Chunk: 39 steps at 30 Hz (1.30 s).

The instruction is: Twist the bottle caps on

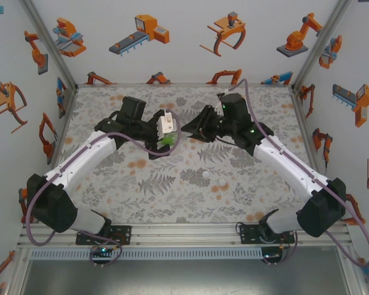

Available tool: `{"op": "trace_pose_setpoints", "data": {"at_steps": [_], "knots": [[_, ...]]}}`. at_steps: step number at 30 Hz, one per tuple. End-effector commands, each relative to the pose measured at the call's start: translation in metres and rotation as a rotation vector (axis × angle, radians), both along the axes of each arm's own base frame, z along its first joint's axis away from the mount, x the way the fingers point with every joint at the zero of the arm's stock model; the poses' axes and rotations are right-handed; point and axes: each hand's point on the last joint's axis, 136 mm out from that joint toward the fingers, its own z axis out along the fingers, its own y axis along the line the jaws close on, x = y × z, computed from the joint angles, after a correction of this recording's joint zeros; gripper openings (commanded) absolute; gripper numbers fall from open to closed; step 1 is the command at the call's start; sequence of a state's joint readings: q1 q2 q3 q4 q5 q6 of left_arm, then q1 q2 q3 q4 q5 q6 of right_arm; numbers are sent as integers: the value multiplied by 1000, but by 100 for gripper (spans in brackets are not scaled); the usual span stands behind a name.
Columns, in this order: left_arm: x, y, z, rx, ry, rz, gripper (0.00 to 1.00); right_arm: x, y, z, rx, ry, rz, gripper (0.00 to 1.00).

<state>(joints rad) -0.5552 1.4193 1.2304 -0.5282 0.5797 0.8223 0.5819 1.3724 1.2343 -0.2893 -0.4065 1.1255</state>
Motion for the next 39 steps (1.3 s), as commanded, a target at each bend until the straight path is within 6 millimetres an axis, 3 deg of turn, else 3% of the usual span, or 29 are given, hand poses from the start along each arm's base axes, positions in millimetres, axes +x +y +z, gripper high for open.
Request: {"op": "trace_pose_setpoints", "data": {"at_steps": [1,10,18,24,30,34,39], "knots": [[4,2,17,-39,-58,40,97,9,-20,3,-78,-35,-8,14],[22,11,33,-91,-87,147,97,41,-88,-1,-412,-104,-44,14],[43,43,62,-204,-56,347,97,97,-125,-21,-789,-134,-3,14],[65,95,78,-292,4,672,97,145,-133,-45,-887,-118,35,15],[73,150,73,-367,37,885,97,182,-141,-69,-960,-104,49,18],[73,165,70,-483,80,906,97,199,-150,-82,-1003,-87,54,19],[78,165,51,-473,143,902,97,209,-155,-98,-1034,-70,76,25]]}}
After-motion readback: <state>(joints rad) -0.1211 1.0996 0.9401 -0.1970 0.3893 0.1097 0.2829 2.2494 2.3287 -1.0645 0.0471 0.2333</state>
